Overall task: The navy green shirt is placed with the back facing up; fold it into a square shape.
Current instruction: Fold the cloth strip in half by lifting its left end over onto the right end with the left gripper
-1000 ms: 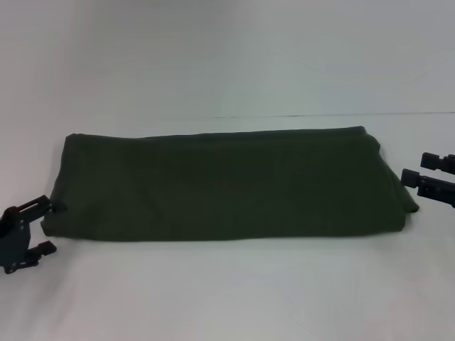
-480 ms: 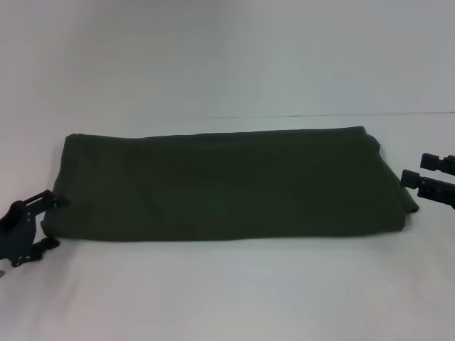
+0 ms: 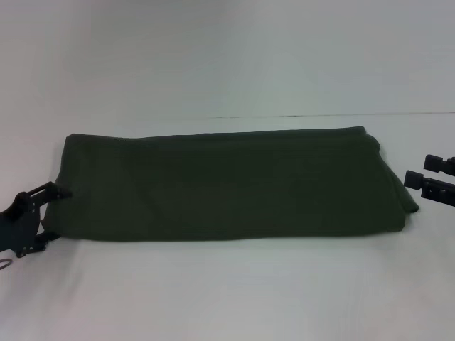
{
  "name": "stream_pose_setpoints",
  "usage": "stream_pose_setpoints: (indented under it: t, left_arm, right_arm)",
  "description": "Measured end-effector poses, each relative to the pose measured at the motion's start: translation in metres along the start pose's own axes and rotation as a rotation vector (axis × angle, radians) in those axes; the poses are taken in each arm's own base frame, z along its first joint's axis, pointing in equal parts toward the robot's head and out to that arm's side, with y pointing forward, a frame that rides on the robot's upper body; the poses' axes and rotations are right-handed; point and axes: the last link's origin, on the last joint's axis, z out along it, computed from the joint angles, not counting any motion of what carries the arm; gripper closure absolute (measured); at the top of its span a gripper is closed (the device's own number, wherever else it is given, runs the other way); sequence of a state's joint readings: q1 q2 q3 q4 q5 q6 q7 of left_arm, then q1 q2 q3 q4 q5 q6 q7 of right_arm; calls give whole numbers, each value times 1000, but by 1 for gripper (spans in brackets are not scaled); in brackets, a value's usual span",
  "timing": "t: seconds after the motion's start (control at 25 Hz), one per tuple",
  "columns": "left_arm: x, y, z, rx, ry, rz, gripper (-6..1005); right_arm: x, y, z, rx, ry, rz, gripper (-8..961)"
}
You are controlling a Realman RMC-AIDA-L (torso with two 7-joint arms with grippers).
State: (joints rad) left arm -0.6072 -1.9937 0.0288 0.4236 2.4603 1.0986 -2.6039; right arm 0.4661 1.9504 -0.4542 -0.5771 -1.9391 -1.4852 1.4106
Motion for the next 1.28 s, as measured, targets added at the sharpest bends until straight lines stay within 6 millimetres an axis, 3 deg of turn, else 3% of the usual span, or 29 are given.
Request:
stream_pose_setpoints:
  t: [1.04,1.28]
  left_arm:
    - [-3,17,16,21,-34,77,78]
    - [-1,14,14,28,-23,82,280]
  right_arm:
    - [1,1,-4,-3,-11,3,183]
    - [2,1,-5,-2,-10,4,182]
